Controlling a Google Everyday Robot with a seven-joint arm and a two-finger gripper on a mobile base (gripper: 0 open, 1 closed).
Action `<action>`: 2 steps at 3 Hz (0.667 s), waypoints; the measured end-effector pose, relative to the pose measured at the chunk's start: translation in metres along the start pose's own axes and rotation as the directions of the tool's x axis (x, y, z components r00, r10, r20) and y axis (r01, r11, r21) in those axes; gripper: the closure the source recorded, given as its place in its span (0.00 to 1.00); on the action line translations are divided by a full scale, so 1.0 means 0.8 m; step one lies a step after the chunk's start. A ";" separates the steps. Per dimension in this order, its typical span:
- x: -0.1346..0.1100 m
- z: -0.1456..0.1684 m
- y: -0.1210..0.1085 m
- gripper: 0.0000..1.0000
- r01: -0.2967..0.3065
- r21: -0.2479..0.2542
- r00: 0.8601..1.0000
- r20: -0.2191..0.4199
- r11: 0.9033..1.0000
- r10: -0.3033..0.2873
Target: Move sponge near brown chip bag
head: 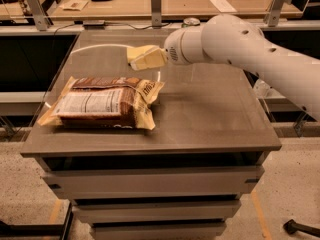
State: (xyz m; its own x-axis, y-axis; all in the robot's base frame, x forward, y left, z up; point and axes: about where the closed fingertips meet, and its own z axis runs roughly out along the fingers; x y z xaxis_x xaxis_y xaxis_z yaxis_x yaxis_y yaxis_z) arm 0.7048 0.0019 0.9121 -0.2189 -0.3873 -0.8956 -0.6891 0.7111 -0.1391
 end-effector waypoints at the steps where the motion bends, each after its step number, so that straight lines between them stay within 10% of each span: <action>1: -0.012 0.029 -0.024 0.00 -0.008 0.025 1.000 0.027 1.000 0.007; 2: -0.013 0.062 -0.049 0.00 -0.053 -0.022 0.996 0.063 0.998 0.055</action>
Offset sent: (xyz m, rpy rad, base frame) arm 0.1170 0.0057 0.0104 0.1944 -0.0320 0.0805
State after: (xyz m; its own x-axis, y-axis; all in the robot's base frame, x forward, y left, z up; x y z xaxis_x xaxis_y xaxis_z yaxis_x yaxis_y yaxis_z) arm 0.7682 0.0069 0.9057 -0.2120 -0.3100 -0.9268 -0.6914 0.7178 -0.0819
